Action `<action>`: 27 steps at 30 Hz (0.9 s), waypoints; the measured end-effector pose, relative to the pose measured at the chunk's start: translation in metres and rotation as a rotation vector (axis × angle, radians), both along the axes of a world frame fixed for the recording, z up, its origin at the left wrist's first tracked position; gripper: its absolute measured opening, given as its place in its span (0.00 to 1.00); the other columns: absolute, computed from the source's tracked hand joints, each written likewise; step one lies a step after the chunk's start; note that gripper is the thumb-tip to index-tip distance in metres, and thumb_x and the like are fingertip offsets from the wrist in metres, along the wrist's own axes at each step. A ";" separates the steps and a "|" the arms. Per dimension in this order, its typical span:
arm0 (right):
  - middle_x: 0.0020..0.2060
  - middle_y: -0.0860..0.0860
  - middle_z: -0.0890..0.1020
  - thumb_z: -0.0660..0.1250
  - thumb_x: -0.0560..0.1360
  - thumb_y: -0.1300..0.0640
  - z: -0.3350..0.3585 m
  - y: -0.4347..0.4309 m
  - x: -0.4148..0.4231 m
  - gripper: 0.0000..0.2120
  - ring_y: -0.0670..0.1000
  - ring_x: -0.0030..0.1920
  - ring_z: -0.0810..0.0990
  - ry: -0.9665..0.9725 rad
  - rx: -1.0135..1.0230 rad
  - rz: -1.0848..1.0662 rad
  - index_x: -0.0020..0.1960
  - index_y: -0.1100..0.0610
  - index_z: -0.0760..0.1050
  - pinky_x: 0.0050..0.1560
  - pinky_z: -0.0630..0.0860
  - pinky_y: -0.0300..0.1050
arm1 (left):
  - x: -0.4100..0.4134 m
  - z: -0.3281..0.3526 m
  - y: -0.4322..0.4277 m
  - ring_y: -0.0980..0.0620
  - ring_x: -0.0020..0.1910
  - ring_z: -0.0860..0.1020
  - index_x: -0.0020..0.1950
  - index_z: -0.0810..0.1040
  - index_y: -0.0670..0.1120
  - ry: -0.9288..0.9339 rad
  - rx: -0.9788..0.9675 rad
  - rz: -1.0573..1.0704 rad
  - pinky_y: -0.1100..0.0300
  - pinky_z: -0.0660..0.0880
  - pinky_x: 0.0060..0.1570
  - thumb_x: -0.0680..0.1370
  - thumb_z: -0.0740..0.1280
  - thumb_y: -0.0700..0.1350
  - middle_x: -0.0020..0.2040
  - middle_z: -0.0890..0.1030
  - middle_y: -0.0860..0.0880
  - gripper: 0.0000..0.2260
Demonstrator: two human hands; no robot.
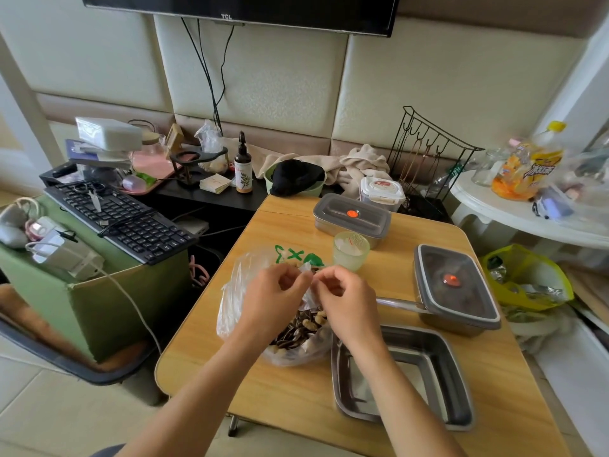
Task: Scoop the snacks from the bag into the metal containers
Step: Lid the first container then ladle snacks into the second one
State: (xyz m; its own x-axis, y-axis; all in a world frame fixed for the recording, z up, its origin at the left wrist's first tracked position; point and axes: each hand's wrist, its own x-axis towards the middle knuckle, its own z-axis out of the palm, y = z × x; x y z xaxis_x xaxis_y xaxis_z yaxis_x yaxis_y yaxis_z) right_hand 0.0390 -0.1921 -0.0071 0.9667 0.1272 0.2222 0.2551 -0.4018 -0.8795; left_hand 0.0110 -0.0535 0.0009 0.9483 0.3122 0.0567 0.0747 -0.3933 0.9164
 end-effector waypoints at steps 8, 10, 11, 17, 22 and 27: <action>0.38 0.43 0.85 0.73 0.79 0.57 -0.001 0.001 -0.001 0.04 0.38 0.41 0.83 -0.001 -0.054 -0.005 0.45 0.52 0.85 0.40 0.78 0.31 | -0.004 0.002 0.000 0.50 0.42 0.87 0.48 0.86 0.43 0.092 -0.317 -0.020 0.47 0.84 0.52 0.80 0.72 0.45 0.41 0.88 0.47 0.07; 0.38 0.43 0.86 0.74 0.78 0.56 -0.001 0.001 -0.001 0.03 0.39 0.41 0.83 0.016 -0.048 0.005 0.45 0.52 0.85 0.41 0.79 0.32 | -0.005 0.002 0.000 0.48 0.42 0.88 0.47 0.86 0.41 0.098 -0.365 -0.025 0.49 0.85 0.52 0.80 0.72 0.43 0.41 0.88 0.45 0.06; 0.38 0.44 0.86 0.74 0.78 0.55 -0.001 0.001 -0.001 0.03 0.39 0.41 0.83 0.028 -0.049 0.014 0.46 0.52 0.85 0.41 0.79 0.33 | -0.005 0.003 0.000 0.48 0.42 0.88 0.47 0.86 0.41 0.100 -0.383 -0.026 0.50 0.85 0.51 0.80 0.72 0.43 0.41 0.87 0.44 0.06; 0.38 0.43 0.87 0.75 0.77 0.54 0.001 -0.003 0.001 0.03 0.40 0.41 0.84 0.122 -0.036 0.064 0.44 0.50 0.86 0.43 0.79 0.35 | -0.003 0.000 0.006 0.44 0.43 0.87 0.48 0.86 0.40 0.153 -0.451 -0.003 0.50 0.85 0.52 0.81 0.70 0.41 0.41 0.87 0.41 0.07; 0.38 0.42 0.86 0.74 0.77 0.54 0.000 -0.005 0.004 0.05 0.40 0.41 0.83 0.161 -0.025 -0.006 0.42 0.49 0.84 0.48 0.83 0.45 | -0.003 0.000 0.005 0.45 0.41 0.87 0.45 0.86 0.38 0.117 -0.385 0.002 0.52 0.85 0.48 0.80 0.72 0.39 0.39 0.87 0.41 0.06; 0.37 0.44 0.86 0.74 0.78 0.57 0.001 -0.005 0.002 0.04 0.42 0.40 0.84 0.058 -0.073 0.060 0.45 0.51 0.85 0.44 0.83 0.41 | -0.003 0.002 0.004 0.43 0.43 0.87 0.47 0.86 0.39 0.105 -0.418 -0.019 0.53 0.85 0.48 0.79 0.73 0.38 0.41 0.87 0.41 0.04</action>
State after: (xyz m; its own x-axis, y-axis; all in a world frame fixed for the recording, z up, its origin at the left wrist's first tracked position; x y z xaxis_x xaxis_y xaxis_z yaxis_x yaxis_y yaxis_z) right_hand 0.0409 -0.1972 -0.0060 0.9679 0.1988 0.1538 0.2297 -0.4513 -0.8623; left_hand 0.0081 -0.0498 0.0027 0.9480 0.2703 -0.1681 0.1724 0.0082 0.9850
